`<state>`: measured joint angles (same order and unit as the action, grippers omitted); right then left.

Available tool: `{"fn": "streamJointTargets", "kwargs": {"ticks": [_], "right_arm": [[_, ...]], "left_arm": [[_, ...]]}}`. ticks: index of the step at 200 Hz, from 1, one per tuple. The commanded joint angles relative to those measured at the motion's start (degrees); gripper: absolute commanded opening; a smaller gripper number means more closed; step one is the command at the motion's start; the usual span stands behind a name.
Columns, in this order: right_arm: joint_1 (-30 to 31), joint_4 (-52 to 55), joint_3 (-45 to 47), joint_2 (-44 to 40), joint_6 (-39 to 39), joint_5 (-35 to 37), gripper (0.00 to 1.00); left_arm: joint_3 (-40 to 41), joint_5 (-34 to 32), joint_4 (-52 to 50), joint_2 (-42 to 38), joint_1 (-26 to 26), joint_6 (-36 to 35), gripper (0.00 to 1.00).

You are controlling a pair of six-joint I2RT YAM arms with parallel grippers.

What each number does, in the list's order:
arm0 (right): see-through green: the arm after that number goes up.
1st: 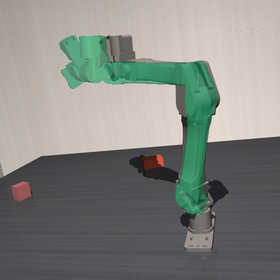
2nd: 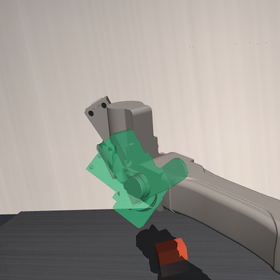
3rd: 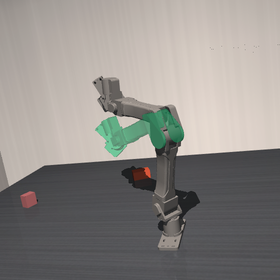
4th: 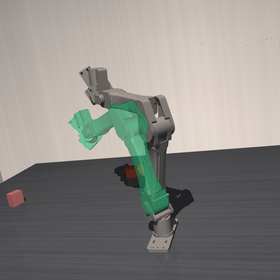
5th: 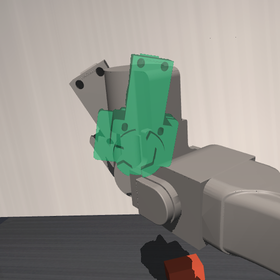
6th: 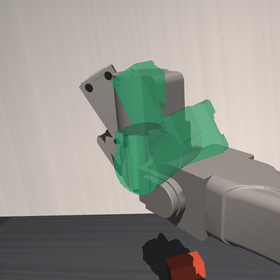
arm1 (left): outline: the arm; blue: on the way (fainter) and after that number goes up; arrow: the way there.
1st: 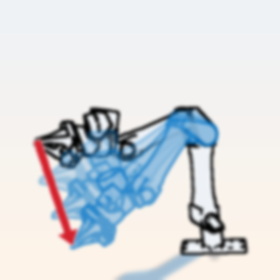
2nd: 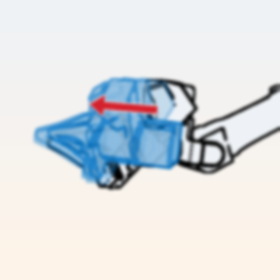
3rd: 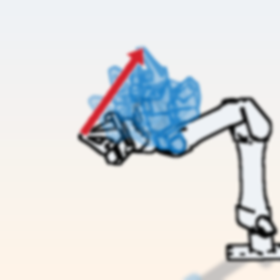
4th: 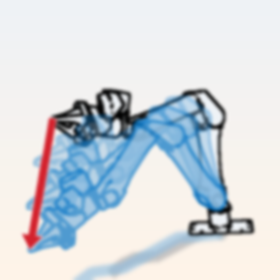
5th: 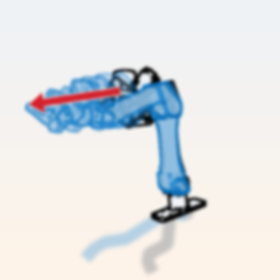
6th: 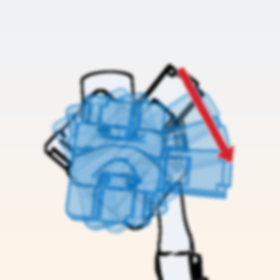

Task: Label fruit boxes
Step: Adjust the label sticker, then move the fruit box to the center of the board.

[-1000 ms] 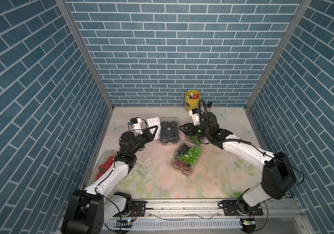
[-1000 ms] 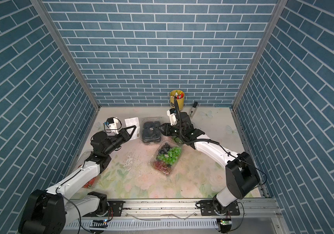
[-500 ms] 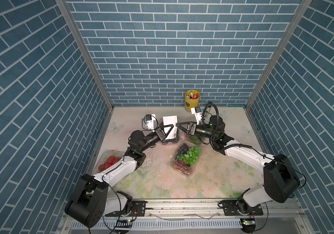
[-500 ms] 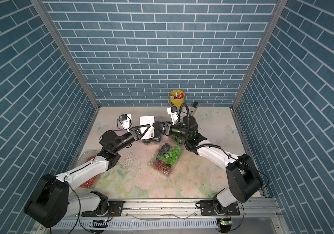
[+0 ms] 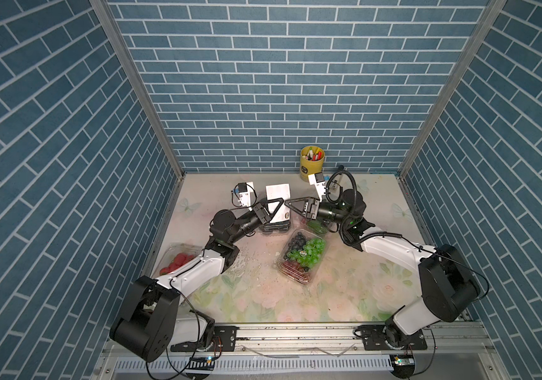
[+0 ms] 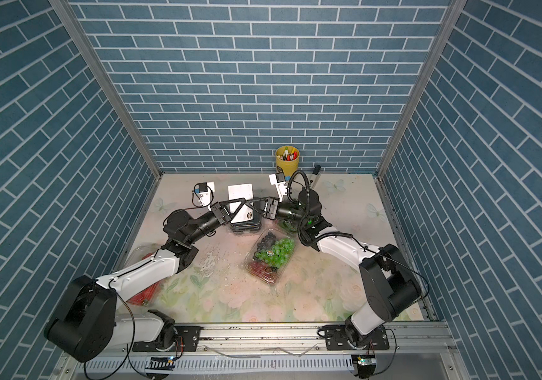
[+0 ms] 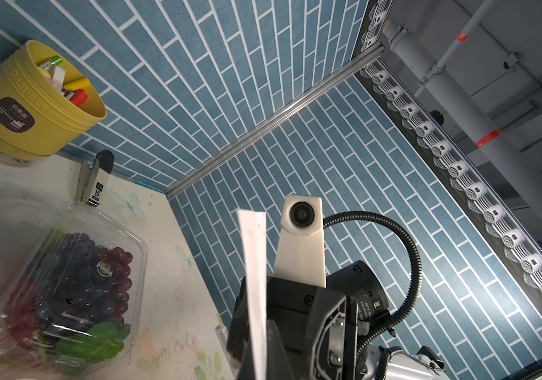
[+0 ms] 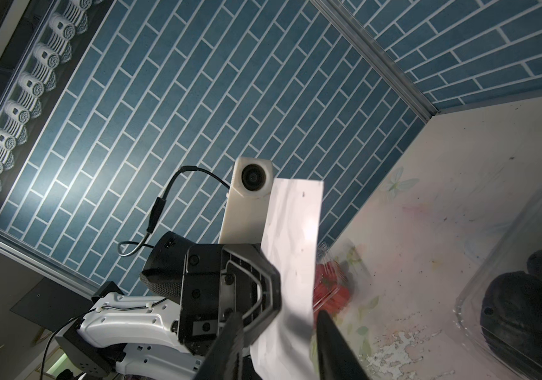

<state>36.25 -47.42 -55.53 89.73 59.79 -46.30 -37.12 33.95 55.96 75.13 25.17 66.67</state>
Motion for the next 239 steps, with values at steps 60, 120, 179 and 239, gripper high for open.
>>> {"fn": "streamJointTargets", "kwargs": {"ticks": [60, 120, 179, 239], "right_arm": [[-1.26, 1.64, 2.73, -4.32, -1.38, 1.44, 0.0], [-1.6, 19.96, 5.47, -14.28, -13.99, 10.61, 0.0], [-1.71, 28.29, 8.74, -19.85, -19.28, 15.12, 0.0], [-1.76, 32.47, 10.5, -25.88, -20.71, 15.33, 0.0]], "left_arm": [[-2.63, -2.15, -12.07, -3.62, 0.07, -7.77, 0.18], [-7.95, -25.99, -60.17, -21.52, -0.69, -25.71, 0.68], [-15.85, -53.63, -96.65, -28.39, -3.67, -28.86, 1.0], [-15.03, -52.26, -104.91, -22.9, -31.72, -31.96, 1.0]]}}
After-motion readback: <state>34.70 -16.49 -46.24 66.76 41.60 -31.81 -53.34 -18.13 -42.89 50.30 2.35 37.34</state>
